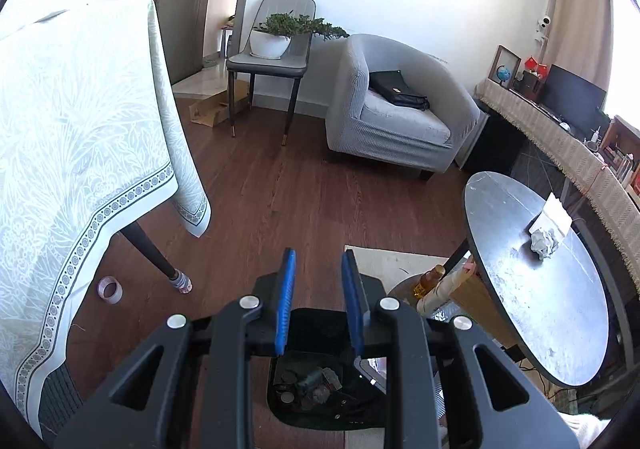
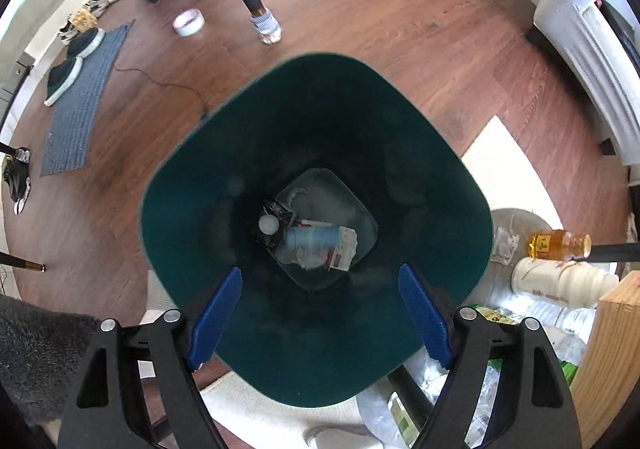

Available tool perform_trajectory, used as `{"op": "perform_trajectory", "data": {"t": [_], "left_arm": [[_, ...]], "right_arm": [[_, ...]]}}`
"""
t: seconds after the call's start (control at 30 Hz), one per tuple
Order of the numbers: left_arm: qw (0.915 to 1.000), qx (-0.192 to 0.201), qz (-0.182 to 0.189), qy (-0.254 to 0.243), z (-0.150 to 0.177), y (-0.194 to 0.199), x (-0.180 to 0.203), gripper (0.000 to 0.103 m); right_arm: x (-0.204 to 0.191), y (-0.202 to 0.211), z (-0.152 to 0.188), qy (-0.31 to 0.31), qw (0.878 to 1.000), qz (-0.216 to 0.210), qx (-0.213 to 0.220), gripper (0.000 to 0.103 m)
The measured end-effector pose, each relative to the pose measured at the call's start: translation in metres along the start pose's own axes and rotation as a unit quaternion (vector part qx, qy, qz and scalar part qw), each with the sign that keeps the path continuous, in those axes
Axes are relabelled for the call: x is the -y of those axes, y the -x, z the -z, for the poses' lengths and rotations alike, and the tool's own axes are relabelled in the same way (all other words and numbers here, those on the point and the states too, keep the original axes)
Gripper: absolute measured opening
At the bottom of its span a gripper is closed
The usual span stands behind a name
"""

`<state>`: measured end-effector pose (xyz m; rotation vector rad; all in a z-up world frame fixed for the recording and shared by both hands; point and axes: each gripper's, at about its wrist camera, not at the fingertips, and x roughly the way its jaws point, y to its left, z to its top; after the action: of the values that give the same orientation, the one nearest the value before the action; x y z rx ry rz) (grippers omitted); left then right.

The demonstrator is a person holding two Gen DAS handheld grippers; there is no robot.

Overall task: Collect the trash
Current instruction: 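Open the left gripper to drop the cap while the right gripper releases the diaper pack, then return both grippers over the table toward the crumpled paper ball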

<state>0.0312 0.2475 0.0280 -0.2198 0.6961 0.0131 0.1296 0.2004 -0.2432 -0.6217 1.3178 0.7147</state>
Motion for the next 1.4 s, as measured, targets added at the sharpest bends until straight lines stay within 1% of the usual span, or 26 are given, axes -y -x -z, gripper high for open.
{"op": "perform_trajectory", "data": {"t": [0.13, 0.27, 0.4, 0.47, 0.53, 0.6, 0.73, 0.8, 0.9, 1.07, 1.33, 1.4], "left_arm": [[0.9999, 0.008, -0.014, -0.006, -0.003, 0.005, 0.008, 0.026], [0.9996, 0.027, -0.008, -0.011, -0.006, 0.015, 0.02, 0.029], [0.9981, 0.049, -0.028, -0.022, -0.009, 0.024, 0.03, 0.031], [0.9973, 0.063, -0.033, -0.018, -0.011, 0.029, 0.033, 0.031], [0.9963, 0.079, -0.03, -0.009, -0.015, 0.038, 0.034, 0.033], [0.9955, 0.091, -0.026, -0.003, -0.018, 0.043, 0.036, 0.041], [0.995, 0.097, -0.022, -0.013, -0.019, 0.043, 0.049, 0.042], [0.9941, 0.105, -0.018, -0.019, -0.019, 0.044, 0.058, 0.043], [0.9938, 0.107, -0.01, -0.028, -0.02, 0.041, 0.069, 0.044], [0.9947, 0.093, 0.007, -0.043, -0.017, 0.029, 0.096, 0.045], [0.9949, 0.063, 0.046, -0.064, -0.011, 0.001, 0.151, 0.052], [0.9945, 0.059, 0.051, -0.07, -0.009, -0.005, 0.162, 0.055]], "right_arm": [[-0.005, 0.022, -0.002, 0.012, 0.999, -0.008, 0.036, 0.082], [-0.008, 0.051, -0.006, 0.014, 0.997, -0.015, 0.076, 0.082], [-0.011, 0.086, -0.007, 0.013, 0.993, -0.022, 0.117, 0.075], [-0.01, 0.105, -0.007, 0.012, 0.99, -0.027, 0.139, 0.073], [-0.008, 0.122, -0.006, 0.011, 0.987, -0.028, 0.16, 0.071], [-0.006, 0.143, -0.003, 0.008, 0.983, -0.028, 0.183, 0.069], [0.007, 0.174, 0.004, -0.003, 0.976, -0.023, 0.217, 0.063], [0.015, 0.187, 0.01, -0.009, 0.972, -0.02, 0.236, 0.062], [0.03, 0.208, 0.02, -0.022, 0.965, -0.01, 0.26, 0.061], [0.072, 0.233, 0.046, -0.064, 0.955, 0.007, 0.289, 0.061], [0.138, 0.261, 0.092, -0.129, 0.94, 0.039, 0.313, 0.061], [0.152, 0.269, 0.104, -0.143, 0.935, 0.045, 0.32, 0.061]]}}
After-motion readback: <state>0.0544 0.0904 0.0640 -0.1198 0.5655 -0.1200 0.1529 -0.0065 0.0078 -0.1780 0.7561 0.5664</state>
